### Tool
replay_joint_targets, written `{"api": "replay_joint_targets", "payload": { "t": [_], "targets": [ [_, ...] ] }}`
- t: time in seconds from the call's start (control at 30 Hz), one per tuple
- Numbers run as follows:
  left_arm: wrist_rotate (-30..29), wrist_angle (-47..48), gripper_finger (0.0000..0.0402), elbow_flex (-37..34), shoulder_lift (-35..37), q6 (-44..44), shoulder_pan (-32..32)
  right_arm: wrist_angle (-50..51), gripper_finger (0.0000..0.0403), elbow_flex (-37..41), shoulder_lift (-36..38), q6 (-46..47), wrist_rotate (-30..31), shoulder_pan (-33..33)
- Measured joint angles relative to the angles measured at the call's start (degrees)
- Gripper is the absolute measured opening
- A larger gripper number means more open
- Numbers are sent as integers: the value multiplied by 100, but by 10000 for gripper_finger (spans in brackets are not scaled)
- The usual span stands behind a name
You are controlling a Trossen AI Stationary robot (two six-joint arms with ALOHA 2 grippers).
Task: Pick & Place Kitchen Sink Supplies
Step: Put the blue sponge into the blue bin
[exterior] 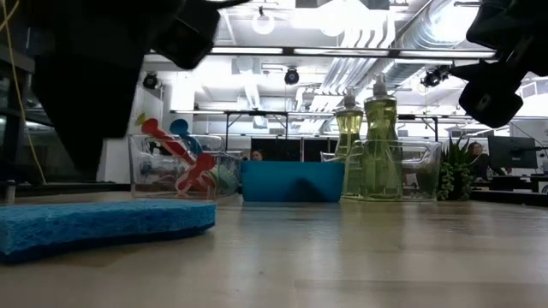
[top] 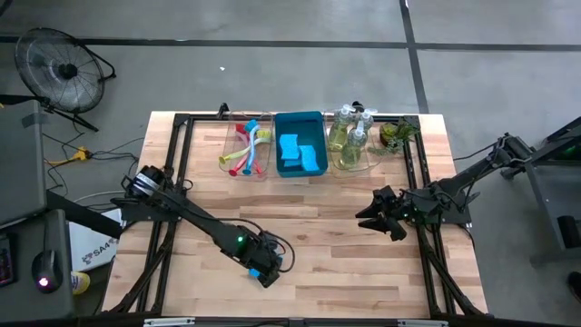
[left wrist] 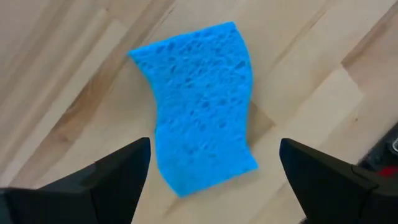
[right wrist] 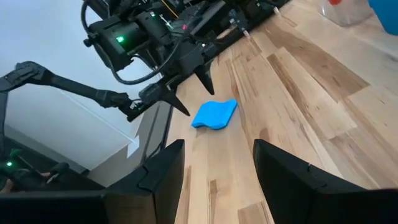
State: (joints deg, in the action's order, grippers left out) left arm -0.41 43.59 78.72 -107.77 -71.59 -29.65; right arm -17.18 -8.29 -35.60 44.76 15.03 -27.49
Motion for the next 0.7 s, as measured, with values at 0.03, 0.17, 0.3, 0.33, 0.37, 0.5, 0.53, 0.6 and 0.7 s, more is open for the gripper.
{"api": "replay_joint_targets", "payload": {
  "t": [0.03,0.17,0.3,0.33,0.37,0.5,0.53,0.6,0.7],
  "targets": [
    [-7,-53,353,0,-56,68,7,42,185,0,-1,26,-1,0],
    [12,-79,353,0,-281,261,92,68,185,0,3,53,2,0],
    [8,-33,353,-7,-300,342,163,147,185,0,-2,172,52,0],
    [8,-50,353,-4,-321,395,164,146,185,0,-4,174,52,0],
    [9,-34,353,-6,-339,419,164,141,185,0,-2,182,60,0],
    [119,-366,353,-2,-482,452,150,179,185,0,-2,301,67,0],
    [112,-351,353,-11,-498,452,142,193,185,0,-2,303,71,0],
    [105,-414,353,2,-601,450,150,206,185,0,-2,330,91,0],
    [140,-384,353,17,-687,583,155,218,185,-1,-29,348,107,0]
  ]
}}
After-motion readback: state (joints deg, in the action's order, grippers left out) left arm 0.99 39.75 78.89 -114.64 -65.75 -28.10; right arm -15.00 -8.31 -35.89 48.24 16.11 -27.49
